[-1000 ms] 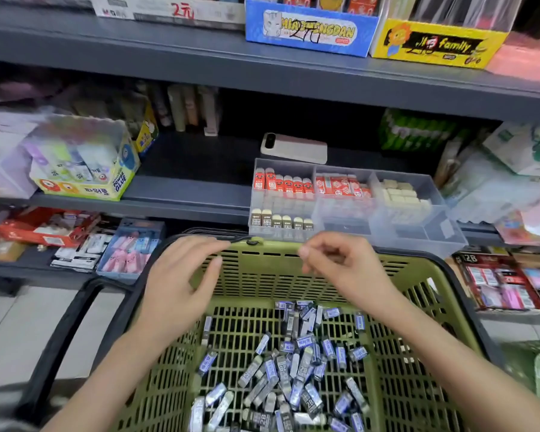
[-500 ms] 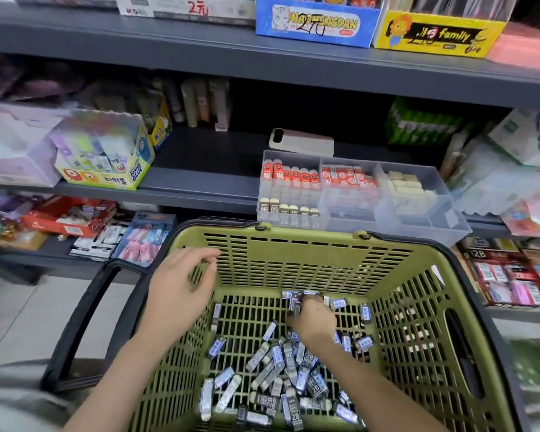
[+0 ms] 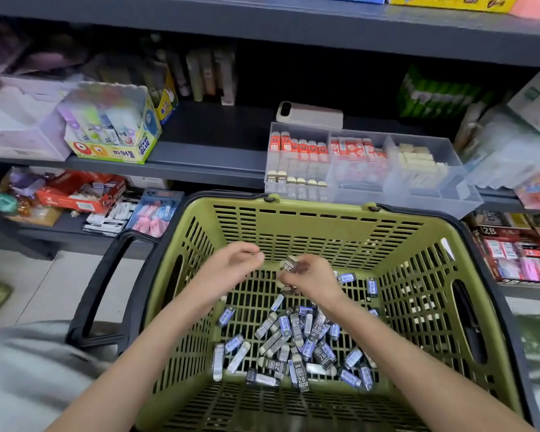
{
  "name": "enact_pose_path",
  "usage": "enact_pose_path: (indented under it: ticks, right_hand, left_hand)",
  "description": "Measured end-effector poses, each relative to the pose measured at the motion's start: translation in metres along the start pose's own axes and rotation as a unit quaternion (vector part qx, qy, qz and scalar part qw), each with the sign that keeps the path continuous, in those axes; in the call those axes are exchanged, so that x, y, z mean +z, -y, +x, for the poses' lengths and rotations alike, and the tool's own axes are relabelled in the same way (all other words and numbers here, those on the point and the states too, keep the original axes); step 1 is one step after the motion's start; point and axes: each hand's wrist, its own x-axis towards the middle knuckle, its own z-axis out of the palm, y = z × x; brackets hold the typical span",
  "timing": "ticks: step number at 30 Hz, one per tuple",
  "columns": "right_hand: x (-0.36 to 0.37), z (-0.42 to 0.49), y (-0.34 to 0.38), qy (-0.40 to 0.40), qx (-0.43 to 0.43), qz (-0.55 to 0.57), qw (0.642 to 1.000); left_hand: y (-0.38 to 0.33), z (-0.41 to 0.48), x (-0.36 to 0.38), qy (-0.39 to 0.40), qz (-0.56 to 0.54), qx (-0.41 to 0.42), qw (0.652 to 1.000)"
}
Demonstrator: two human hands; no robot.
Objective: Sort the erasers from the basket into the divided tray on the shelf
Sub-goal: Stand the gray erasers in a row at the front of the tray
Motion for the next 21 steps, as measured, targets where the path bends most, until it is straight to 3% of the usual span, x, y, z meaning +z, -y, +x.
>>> enact_pose_path:
  ticks: [3, 6, 9, 11, 12, 13, 14, 15, 16, 18, 21]
  right_hand:
    - [-0.001, -0.020, 0.031, 0.082, -0.090, 0.078, 0.989]
    - [-0.006, -0.029, 0.042, 0.110, -0.137, 0.086, 0.981]
    - [-0.020, -0.027, 0.033, 0.151, -0.109, 0.186, 0.965]
    - [-0.024, -0.020, 0.015, 0.134, -0.067, 0.196, 0.969]
    - [-0.023, -0.016, 0.003, 0.118, -0.056, 0.110, 0.985]
    - [-0.021, -0.011, -0.011, 0.112, -0.052, -0.054, 0.991]
    - [-0.018, -0.007, -0.026, 0.123, -0.057, -0.243, 0.961]
    - [-0.014, -0.005, -0.041, 0.142, -0.063, -0.391, 0.907]
    - [-0.010, -0.004, -0.054, 0.157, -0.062, -0.477, 0.863]
    - [-0.003, -0.003, -0.072, 0.162, -0.066, -0.519, 0.837]
    - [0.005, 0.000, -0.083, 0.147, -0.088, -0.515, 0.840]
  left_hand:
    - [0.002, -0.002, 0.017, 0.116, -0.152, -0.090, 0.977]
    - [0.004, 0.000, 0.026, 0.123, -0.286, -0.128, 0.942]
    - [0.005, 0.004, 0.025, 0.092, -0.295, -0.137, 0.941]
    - [0.006, 0.008, 0.022, 0.060, -0.257, -0.156, 0.952]
    - [0.008, 0.010, 0.021, 0.041, -0.245, -0.164, 0.955]
    - [0.008, 0.011, 0.020, 0.023, -0.241, -0.167, 0.956]
    - [0.008, 0.012, 0.019, 0.014, -0.244, -0.166, 0.955]
    - [0.007, 0.011, 0.018, 0.016, -0.253, -0.163, 0.953]
    - [0.006, 0.010, 0.017, 0.025, -0.265, -0.159, 0.951]
    - [0.005, 0.009, 0.016, 0.040, -0.291, -0.158, 0.943]
    - [0.005, 0.009, 0.017, 0.049, -0.316, -0.174, 0.931]
